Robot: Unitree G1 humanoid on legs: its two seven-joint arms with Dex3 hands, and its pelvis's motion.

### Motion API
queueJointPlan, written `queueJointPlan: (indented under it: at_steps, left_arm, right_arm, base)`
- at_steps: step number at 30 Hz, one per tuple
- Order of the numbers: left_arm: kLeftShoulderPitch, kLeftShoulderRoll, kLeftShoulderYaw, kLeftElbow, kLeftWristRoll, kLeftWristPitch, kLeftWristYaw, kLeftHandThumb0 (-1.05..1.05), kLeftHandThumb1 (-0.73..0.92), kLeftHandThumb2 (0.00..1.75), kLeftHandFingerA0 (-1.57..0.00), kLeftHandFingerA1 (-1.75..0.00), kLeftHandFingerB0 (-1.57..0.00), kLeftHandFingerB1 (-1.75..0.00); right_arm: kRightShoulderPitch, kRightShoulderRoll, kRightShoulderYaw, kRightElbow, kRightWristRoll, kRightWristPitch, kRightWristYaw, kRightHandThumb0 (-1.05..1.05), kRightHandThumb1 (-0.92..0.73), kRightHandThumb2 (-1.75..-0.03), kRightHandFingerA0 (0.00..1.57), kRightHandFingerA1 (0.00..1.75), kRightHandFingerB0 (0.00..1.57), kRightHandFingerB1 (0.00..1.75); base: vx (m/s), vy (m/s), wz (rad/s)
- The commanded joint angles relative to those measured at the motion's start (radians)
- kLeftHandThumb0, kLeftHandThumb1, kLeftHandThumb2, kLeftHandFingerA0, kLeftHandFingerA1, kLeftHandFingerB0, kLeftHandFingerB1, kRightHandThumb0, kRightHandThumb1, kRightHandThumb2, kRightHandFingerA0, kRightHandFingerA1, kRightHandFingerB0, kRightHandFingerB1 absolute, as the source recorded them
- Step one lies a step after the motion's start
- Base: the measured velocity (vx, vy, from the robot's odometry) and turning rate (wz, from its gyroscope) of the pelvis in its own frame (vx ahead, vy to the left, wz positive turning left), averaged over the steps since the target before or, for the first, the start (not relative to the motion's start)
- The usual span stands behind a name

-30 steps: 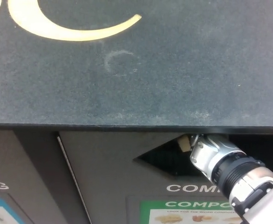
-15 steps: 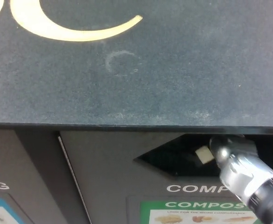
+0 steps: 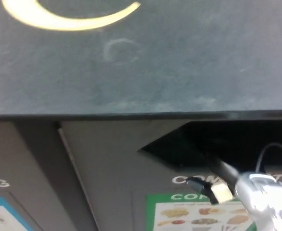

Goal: Pick up a piece of paper from the table and walk towards the trash can and throw it into compost

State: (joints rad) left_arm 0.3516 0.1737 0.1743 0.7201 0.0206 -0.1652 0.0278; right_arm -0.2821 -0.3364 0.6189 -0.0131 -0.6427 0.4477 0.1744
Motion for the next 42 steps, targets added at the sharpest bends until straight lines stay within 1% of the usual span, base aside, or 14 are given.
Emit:
queueJointPlan:
  at_steps: [1,2,3,4,6,14,18,19,21,22,28,34,36,42]
  left_arm:
    - [0.017,0.028,0.043,0.036,-0.024,-0.024,0.017,-0.01,0.71,0.69,-0.94,-0.69,-0.89,-0.68]
    - [0.027,0.028,0.038,0.025,-0.016,-0.023,0.017,0.0,0.73,0.71,-0.93,-0.67,-0.89,-0.68]
    - [0.029,0.028,0.037,0.022,-0.014,-0.023,0.017,0.0,0.73,0.71,-0.93,-0.67,-0.89,-0.68]
    - [0.035,0.026,0.035,0.017,-0.012,-0.024,0.017,0.02,0.72,0.73,-0.93,-0.68,-0.87,-0.69]
    - [0.046,0.023,0.034,0.01,-0.01,-0.031,0.016,0.02,0.7,0.74,-0.92,-0.67,-0.87,-0.69]
    - [0.06,0.017,0.034,0.016,-0.01,-0.036,0.019,0.02,0.69,0.75,-0.92,-0.65,-0.87,-0.67]
    - [0.056,0.01,0.047,0.042,-0.028,-0.033,0.012,0.01,0.71,0.74,-0.93,-0.71,-0.89,-0.68]
    - [0.052,0.009,0.049,0.055,-0.027,-0.039,0.017,0.08,0.65,0.78,-0.95,-0.69,-0.88,-0.69]
    - [0.05,0.005,0.051,0.068,-0.029,-0.045,0.018,0.05,0.66,0.8,-0.96,-0.73,-0.9,-0.69]
    - [0.055,0.002,0.051,0.062,-0.028,-0.04,0.018,0.03,0.68,0.76,-0.96,-0.69,-0.9,-0.68]
    - [0.062,-0.01,0.074,0.033,-0.048,-0.001,0.026,0.03,0.67,0.77,-0.99,-0.71,-0.93,-0.7]
    - [0.062,0.007,0.072,0.032,-0.034,-0.02,0.018,0.07,0.65,0.88,-0.99,-0.73,-0.93,-0.72]
    - [0.054,0.012,0.082,0.059,-0.044,-0.054,0.004,0.05,0.59,0.97,-1.09,-0.85,-0.98,-0.81]
    - [0.036,0.01,0.088,0.1,-0.044,-0.096,0.004,0.06,0.59,0.99,-1.1,-0.92,-0.97,-0.86]
  right_arm:
    - [0.369,-0.196,-0.037,-0.561,-0.219,-0.073,-0.045,-0.81,-0.92,-0.73,0.0,0.0,0.0,0.19]
    - [0.406,-0.226,-0.047,-0.611,-0.265,-0.093,-0.06,-0.88,-0.81,-1.14,0.0,0.19,0.06,0.12]
    - [0.417,-0.233,-0.051,-0.625,-0.277,-0.098,-0.063,-0.88,-0.81,-1.14,0.0,0.19,0.06,0.12]
    - [0.445,-0.253,-0.063,-0.663,-0.299,-0.11,-0.065,-0.78,-0.92,-0.73,0.0,0.0,0.0,0.2]
    - [0.522,-0.302,-0.098,-0.758,-0.359,-0.144,-0.074,-0.78,-0.75,-0.96,0.0,0.0,0.0,0.11]
    - [0.9,-0.401,-0.335,-1.028,-0.428,-0.342,-0.164,-0.76,-0.72,-0.95,0.0,0.0,0.08,0.2]
    - [1.2,-0.25,-0.71,-1.034,-0.298,-0.736,-0.396,-0.74,-0.66,-0.97,0.0,0.12,0.12,0.37]
    - [1.252,-0.19,-0.801,-1.034,-0.255,-0.83,-0.485,-0.54,-0.76,-0.62,0.11,0.35,0.32,0.32]
    - [1.321,-0.093,-0.938,-1.034,-0.157,-0.975,-0.582,-0.5,-0.61,-0.89,0.12,0.46,0.28,0.46]
    - [1.36,-0.029,-1.024,-1.034,-0.059,-1.069,-0.605,-0.41,-0.81,-0.64,0.21,0.36,0.38,0.33]
    - [1.419,0.073,-1.148,-1.024,0.18,-1.182,-0.575,-0.29,-0.86,-0.66,0.38,0.33,0.46,0.34]
    - [1.238,0.111,-1.214,-0.756,0.506,-1.392,-0.535,-0.01,-0.6,-0.97,0.63,0.42,0.72,0.48]
    - [1.157,0.165,-1.158,-0.638,0.566,-1.415,-0.571,-0.07,-0.64,-0.92,1.04,0.76,0.97,0.69]
    - [1.081,0.283,-1.136,-0.517,0.786,-1.188,-0.495,0.01,-0.62,-1.14,1.14,1.23,0.99,1.02]
  base:
    - [-0.02,0.162,0.06]
    - [-0.02,0.17,-0.34]
    - [-0.02,0.185,-0.08]
    - [-0.01,0.212,-0.26]
    - [-0.04,0.22,-0.02]
    - [-0.07,0.148,-0.09]
    - [-0.04,-0.017,0.01]
    - [-0.1,-0.107,-0.01]
    - [-0.11,-0.11,-0.4]
    - [-0.11,-0.14,-0.09]
    - [-0.15,-0.05,0.02]
    - [-0.12,0.169,-0.11]
    - [-0.16,0.316,-0.04]
    - [-0.05,0.101,0.02]
